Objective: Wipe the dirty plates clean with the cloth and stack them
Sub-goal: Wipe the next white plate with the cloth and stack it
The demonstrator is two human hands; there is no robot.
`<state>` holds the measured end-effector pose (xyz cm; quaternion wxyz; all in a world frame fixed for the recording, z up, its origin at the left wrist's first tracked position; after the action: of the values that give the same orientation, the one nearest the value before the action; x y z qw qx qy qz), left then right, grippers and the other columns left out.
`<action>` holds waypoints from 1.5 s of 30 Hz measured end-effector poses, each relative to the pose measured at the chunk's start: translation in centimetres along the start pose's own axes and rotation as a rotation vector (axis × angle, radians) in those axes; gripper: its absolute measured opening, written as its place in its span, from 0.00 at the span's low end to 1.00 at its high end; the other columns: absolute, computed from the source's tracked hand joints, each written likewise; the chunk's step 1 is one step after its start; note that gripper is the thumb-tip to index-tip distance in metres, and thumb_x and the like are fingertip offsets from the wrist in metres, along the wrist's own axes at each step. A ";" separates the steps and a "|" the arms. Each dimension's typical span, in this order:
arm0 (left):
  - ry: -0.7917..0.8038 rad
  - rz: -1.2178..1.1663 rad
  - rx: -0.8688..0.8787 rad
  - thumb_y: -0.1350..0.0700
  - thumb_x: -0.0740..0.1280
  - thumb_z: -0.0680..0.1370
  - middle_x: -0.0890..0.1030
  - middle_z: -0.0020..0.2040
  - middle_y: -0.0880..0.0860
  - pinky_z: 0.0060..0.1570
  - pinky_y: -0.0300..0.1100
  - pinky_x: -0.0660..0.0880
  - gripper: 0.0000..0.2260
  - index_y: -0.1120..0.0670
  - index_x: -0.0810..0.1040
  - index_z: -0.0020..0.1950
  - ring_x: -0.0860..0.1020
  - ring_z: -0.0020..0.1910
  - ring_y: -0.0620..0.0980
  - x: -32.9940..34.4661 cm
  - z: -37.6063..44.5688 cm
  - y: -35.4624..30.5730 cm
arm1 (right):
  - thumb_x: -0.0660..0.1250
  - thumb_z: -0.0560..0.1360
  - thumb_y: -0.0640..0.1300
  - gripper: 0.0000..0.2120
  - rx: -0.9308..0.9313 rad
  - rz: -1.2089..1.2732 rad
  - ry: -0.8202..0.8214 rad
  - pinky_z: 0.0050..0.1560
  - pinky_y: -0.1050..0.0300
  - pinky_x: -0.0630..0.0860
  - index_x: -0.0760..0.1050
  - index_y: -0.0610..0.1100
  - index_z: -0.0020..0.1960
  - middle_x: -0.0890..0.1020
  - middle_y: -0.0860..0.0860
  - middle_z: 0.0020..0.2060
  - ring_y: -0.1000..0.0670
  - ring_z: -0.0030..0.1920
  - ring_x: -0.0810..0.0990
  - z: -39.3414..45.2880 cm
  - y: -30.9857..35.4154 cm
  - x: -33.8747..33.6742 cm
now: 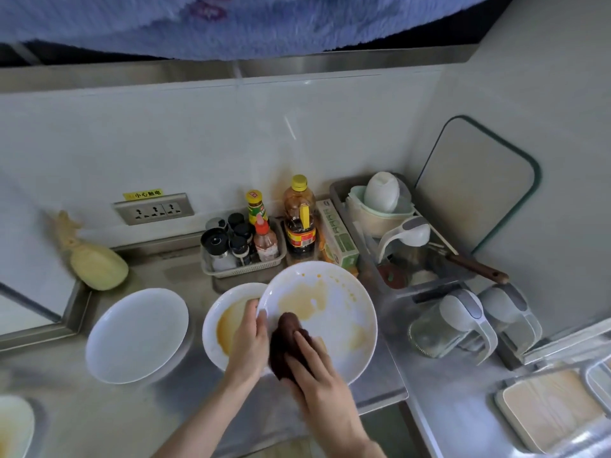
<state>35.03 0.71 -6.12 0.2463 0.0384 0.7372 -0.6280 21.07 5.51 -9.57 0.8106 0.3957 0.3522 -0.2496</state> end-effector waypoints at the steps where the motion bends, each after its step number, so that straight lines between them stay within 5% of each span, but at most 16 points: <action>1: -0.006 0.021 0.015 0.61 0.54 0.82 0.74 0.37 0.47 0.37 0.29 0.67 0.05 0.53 0.68 0.50 0.73 0.37 0.45 -0.9 0.6 -0.1 | 0.52 0.81 0.53 0.15 -0.053 -0.047 0.019 0.45 0.54 0.81 0.74 0.48 0.58 0.76 0.48 0.65 0.45 0.64 0.75 -0.1 -0.9 -0.4; 3: -0.005 0.057 0.033 0.59 0.54 0.82 0.77 0.38 0.52 0.40 0.31 0.69 0.05 0.54 0.69 0.51 0.75 0.38 0.47 -2.2 1.6 -0.4 | 0.52 0.81 0.53 0.17 -0.072 -0.097 0.029 0.43 0.55 0.81 0.76 0.47 0.56 0.75 0.49 0.65 0.46 0.64 0.74 0.3 -3.2 -1.4; 6: 0.019 0.058 0.025 0.55 0.53 0.82 0.80 0.46 0.55 0.45 0.47 0.72 0.09 0.53 0.69 0.58 0.76 0.45 0.53 -2.7 2.1 -0.9 | 0.45 0.81 0.56 0.25 0.100 -0.176 -0.042 0.40 0.56 0.82 0.78 0.45 0.57 0.73 0.49 0.66 0.48 0.67 0.68 2.1 -5.1 -2.4; 10: -0.020 0.089 0.048 0.56 0.52 0.82 0.73 0.36 0.61 0.30 0.40 0.61 0.04 0.53 0.64 0.50 0.70 0.34 0.54 -1.6 1.8 -1.9 | 0.52 0.79 0.54 0.22 0.324 -0.073 -0.145 0.54 0.50 0.78 0.79 0.43 0.58 0.72 0.46 0.68 0.49 0.69 0.63 2.6 -1.8 0.2; 13: 0.003 0.095 0.078 0.57 0.53 0.82 0.69 0.30 0.57 0.28 0.36 0.62 0.05 0.55 0.62 0.46 0.68 0.29 0.51 -1.4 1.6 -1.8 | 0.48 0.82 0.55 0.23 0.231 -0.053 -0.135 0.59 0.55 0.74 0.78 0.46 0.58 0.72 0.47 0.68 0.49 0.68 0.65 1.7 1.8 2.0; 16: 0.050 0.103 0.087 0.56 0.53 0.82 0.73 0.34 0.51 0.33 0.35 0.65 0.05 0.55 0.67 0.50 0.72 0.34 0.50 -3.0 2.5 -1.6 | 0.46 0.82 0.54 0.24 0.169 -0.124 -0.056 0.46 0.62 0.79 0.80 0.47 0.56 0.75 0.48 0.65 0.49 0.66 0.68 1.8 1.0 0.0; 18: 0.116 0.060 0.096 0.54 0.54 0.82 0.77 0.41 0.45 0.41 0.42 0.68 0.07 0.52 0.70 0.54 0.76 0.42 0.46 -4.2 3.3 -1.7 | 0.54 0.79 0.51 0.19 0.209 -0.227 -0.034 0.41 0.58 0.81 0.80 0.45 0.55 0.75 0.47 0.65 0.48 0.66 0.67 2.1 -1.0 -1.6; 21: 0.186 0.018 0.101 0.53 0.55 0.82 0.79 0.44 0.43 0.45 0.38 0.70 0.08 0.53 0.72 0.54 0.77 0.45 0.41 -4.7 3.5 -2.3 | 0.64 0.71 0.46 0.15 0.364 -0.209 -0.076 0.37 0.55 0.82 0.79 0.45 0.56 0.74 0.48 0.66 0.49 0.67 0.64 2.5 -2.3 -2.7; 23: 0.180 -0.012 0.093 0.52 0.57 0.81 0.80 0.45 0.43 0.45 0.34 0.70 0.07 0.51 0.73 0.53 0.78 0.44 0.39 -4.4 3.2 -2.6 | 0.64 0.74 0.49 0.14 0.336 -0.057 -0.143 0.48 0.61 0.79 0.79 0.46 0.56 0.70 0.55 0.68 0.52 0.68 0.65 2.3 -1.0 -1.6; 25: 0.172 0.006 0.103 0.51 0.57 0.81 0.80 0.43 0.42 0.46 0.34 0.71 0.05 0.48 0.72 0.51 0.78 0.42 0.37 -3.9 2.8 -2.8 | 0.55 0.80 0.55 0.18 0.227 0.111 -0.150 0.65 0.70 0.62 0.76 0.47 0.60 0.60 0.63 0.73 0.57 0.71 0.60 2.3 1.1 0.2; 28: 0.194 0.045 0.129 0.52 0.58 0.81 0.77 0.42 0.38 0.41 0.21 0.67 0.05 0.49 0.72 0.54 0.76 0.41 0.31 -3.5 2.4 -3.1 | 0.48 0.81 0.58 0.24 0.142 0.200 -0.080 0.71 0.68 0.49 0.72 0.47 0.66 0.53 0.64 0.74 0.57 0.75 0.50 3.7 3.3 1.4; 33: 0.258 -0.100 0.112 0.53 0.61 0.79 0.80 0.57 0.41 0.58 0.31 0.69 0.13 0.47 0.72 0.63 0.76 0.60 0.40 -4.4 3.6 -2.9 | 0.53 0.81 0.52 0.20 0.065 0.092 -0.050 0.71 0.66 0.56 0.69 0.48 0.69 0.59 0.53 0.74 0.50 0.75 0.52 7.6 3.4 0.7; 36: 0.336 -0.138 0.144 0.54 0.63 0.78 0.80 0.53 0.32 0.52 0.26 0.71 0.12 0.40 0.71 0.59 0.76 0.57 0.32 -5.0 3.7 -3.5 | 0.59 0.79 0.48 0.18 0.019 -0.030 -0.112 0.67 0.57 0.66 0.71 0.47 0.67 0.65 0.49 0.72 0.46 0.74 0.56 9.5 2.5 0.7; 39: 0.362 -0.173 0.170 0.56 0.63 0.78 0.77 0.54 0.27 0.51 0.22 0.68 0.14 0.40 0.69 0.60 0.73 0.56 0.27 -5.4 3.3 -4.3 | 0.57 0.80 0.47 0.17 0.026 -0.092 -0.186 0.69 0.54 0.64 0.72 0.44 0.66 0.67 0.46 0.71 0.43 0.73 0.59 11.1 1.8 0.1; 42: 0.281 -0.168 0.144 0.55 0.59 0.80 0.80 0.49 0.34 0.44 0.19 0.67 0.10 0.42 0.70 0.58 0.72 0.48 0.21 -5.4 2.5 -4.8 | 0.50 0.82 0.49 0.21 0.182 -0.164 -0.250 0.69 0.54 0.62 0.74 0.40 0.64 0.68 0.43 0.70 0.40 0.71 0.61 12.6 0.5 -0.5; 45: 0.190 -0.189 0.081 0.55 0.55 0.82 0.77 0.46 0.38 0.44 0.27 0.70 0.10 0.39 0.70 0.50 0.73 0.42 0.23 -4.9 2.1 -4.8 | 0.50 0.78 0.46 0.22 0.402 -0.272 -0.273 0.65 0.49 0.70 0.74 0.39 0.64 0.70 0.40 0.69 0.36 0.70 0.64 13.1 -1.2 -1.4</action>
<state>38.26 -1.07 0.06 0.1134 0.0378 0.7316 -0.6712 24.26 -5.67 -3.28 0.7150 0.4603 0.2329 -0.4718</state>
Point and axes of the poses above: each hand's wrist, its own z-axis towards the middle knuckle, its own x-axis out of the palm, y = z × x, the point moved 2 cm from there along z, towards the middle knuckle
